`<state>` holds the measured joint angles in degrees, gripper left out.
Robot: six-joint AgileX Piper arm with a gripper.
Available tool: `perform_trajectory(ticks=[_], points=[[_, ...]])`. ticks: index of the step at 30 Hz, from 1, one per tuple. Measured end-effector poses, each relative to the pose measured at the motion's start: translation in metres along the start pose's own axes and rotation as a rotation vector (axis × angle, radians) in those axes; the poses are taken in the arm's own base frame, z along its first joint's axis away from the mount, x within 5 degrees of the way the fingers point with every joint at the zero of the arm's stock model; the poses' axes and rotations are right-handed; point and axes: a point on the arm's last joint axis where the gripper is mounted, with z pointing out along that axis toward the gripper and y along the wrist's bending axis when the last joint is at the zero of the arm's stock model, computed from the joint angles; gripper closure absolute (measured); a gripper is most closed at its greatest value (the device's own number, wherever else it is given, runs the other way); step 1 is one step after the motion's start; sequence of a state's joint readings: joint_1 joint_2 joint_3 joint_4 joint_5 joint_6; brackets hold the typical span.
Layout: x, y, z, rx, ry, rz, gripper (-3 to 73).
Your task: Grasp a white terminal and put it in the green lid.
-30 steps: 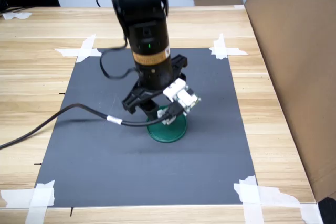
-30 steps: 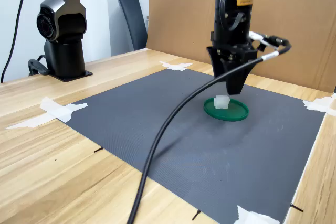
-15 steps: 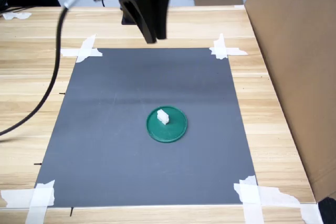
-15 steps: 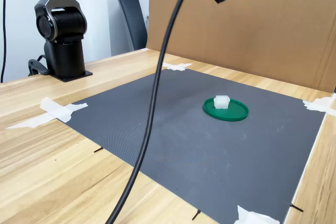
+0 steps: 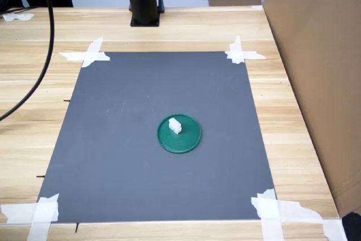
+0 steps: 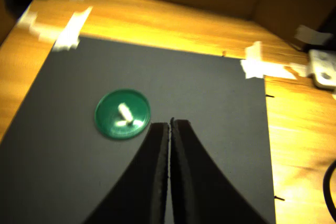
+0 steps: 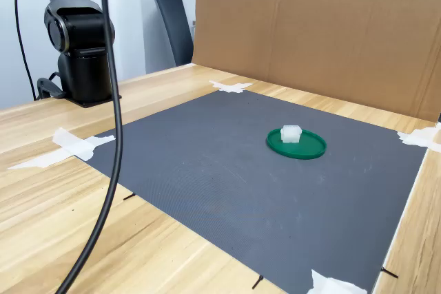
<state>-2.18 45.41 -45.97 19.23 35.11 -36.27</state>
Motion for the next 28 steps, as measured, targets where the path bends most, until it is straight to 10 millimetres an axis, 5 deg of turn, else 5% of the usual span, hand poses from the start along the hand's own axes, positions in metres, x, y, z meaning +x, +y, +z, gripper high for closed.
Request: perform_trajectory(ticks=[6,9,14,28], points=[[0.039,0.007,-0.025,0.163,-0.206,0.273,71.9],[0.088,0.022,-0.027,0.217,-0.283,0.306,71.9],[0.14,0.042,-0.028,0.232,-0.335,0.306,71.9],[0.182,0.056,-0.015,0.233,-0.337,0.308,71.9]])
